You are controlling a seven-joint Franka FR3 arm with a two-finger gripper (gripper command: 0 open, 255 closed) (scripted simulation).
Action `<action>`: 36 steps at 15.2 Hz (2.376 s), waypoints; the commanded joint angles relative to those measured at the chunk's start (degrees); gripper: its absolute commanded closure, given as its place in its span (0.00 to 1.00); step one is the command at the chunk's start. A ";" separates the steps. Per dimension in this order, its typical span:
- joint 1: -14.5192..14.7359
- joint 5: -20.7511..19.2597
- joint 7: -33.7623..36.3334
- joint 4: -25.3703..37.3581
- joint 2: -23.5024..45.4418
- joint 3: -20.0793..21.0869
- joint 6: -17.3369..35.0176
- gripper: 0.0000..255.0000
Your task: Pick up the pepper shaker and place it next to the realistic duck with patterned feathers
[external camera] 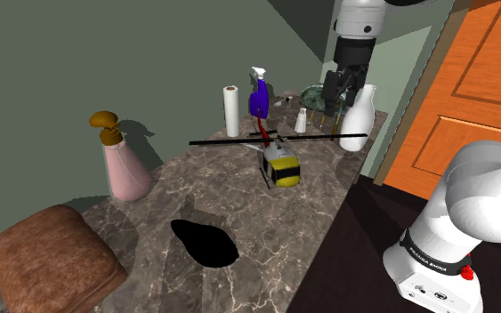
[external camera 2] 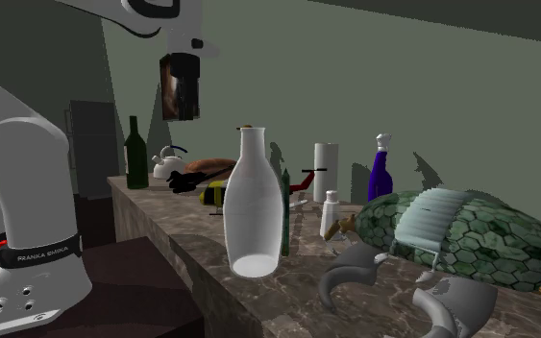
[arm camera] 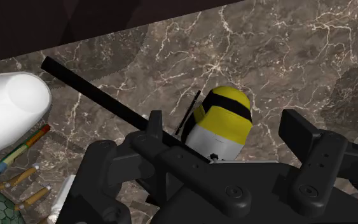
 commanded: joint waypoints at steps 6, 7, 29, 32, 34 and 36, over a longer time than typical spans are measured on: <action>-1.50 -2.93 -6.72 0.57 6.29 -5.49 6.42 0.00; -1.74 -3.35 -8.06 0.93 7.76 -6.56 7.69 0.00; -5.22 9.29 -41.59 28.85 52.47 -24.46 23.80 0.00; -7.62 13.32 -45.88 35.88 59.74 -24.45 23.02 0.00; -8.91 14.83 -47.40 39.09 62.78 -24.13 22.48 0.00; -8.94 15.21 -47.65 38.29 63.34 -23.91 23.78 0.00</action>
